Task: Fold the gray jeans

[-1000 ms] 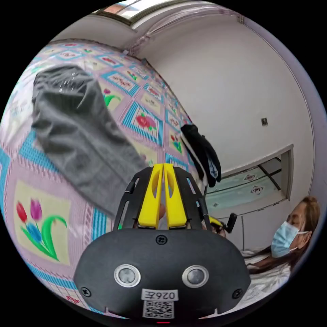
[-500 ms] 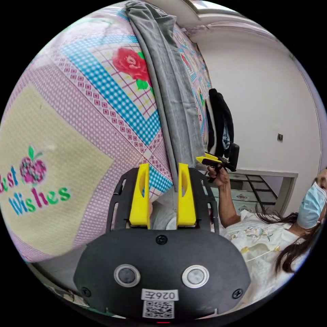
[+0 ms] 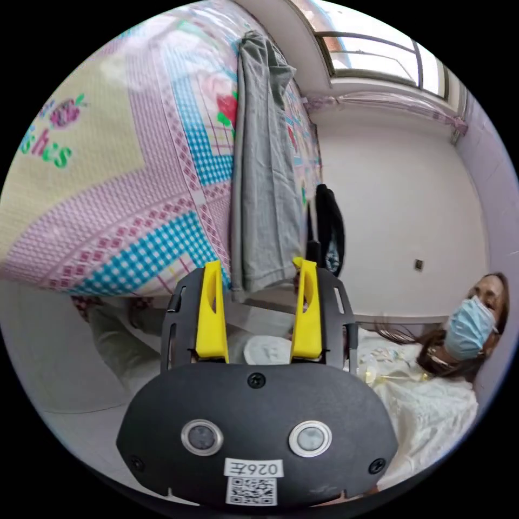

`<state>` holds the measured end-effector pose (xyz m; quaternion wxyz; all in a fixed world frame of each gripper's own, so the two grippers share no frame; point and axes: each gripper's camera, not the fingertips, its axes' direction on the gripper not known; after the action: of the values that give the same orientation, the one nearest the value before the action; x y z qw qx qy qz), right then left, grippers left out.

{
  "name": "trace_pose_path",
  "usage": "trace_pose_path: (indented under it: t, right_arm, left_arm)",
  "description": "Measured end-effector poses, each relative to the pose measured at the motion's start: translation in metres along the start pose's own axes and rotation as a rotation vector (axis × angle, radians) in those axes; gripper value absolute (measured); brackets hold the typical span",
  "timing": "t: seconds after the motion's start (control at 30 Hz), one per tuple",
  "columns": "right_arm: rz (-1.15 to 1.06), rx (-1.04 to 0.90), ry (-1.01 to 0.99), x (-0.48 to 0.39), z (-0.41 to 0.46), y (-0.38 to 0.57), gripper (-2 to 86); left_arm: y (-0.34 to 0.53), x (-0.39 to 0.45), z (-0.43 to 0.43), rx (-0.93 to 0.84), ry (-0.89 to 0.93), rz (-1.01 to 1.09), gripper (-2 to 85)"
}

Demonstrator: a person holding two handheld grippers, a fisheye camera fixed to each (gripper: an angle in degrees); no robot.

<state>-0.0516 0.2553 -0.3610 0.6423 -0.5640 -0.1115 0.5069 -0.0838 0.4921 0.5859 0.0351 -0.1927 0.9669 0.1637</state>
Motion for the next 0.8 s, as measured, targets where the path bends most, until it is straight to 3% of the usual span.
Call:
trace_pose_path:
  t: [0.1,0.17,0.27,0.37,0.47,0.63,0.8]
  right_arm:
    - [0.036,0.028,-0.043,0.015,0.006,0.016,1.1]
    - [0.04,0.053,0.135,0.012,0.008,0.027,3.3]
    - [-0.074,0.126,0.39,-0.035,0.013,0.05,5.5]
    - [-0.241,0.193,0.647,-0.092,0.033,0.083,6.1]
    - [-0.32,0.212,0.765,-0.116,0.058,0.104,5.9]
    - [-0.253,0.247,0.65,-0.089,0.053,0.105,5.9]
    - [-0.232,0.22,0.603,-0.071,0.055,0.103,5.9]
  left_arm:
    - [0.006,-0.036,0.02,-0.144,0.287,-0.063,10.6]
    - [0.015,-0.056,0.029,-0.132,0.44,-0.094,1.1]
    - [0.033,-0.068,0.022,0.026,0.491,-0.061,-0.5]
    - [0.043,-0.067,0.014,0.077,0.4,0.029,-0.9]
    - [0.049,-0.061,0.005,0.124,0.211,0.073,-1.0]
    - [0.051,-0.013,0.024,0.067,-0.255,0.34,-1.0]
    - [0.037,-0.025,0.059,0.128,-0.421,0.3,-0.9]
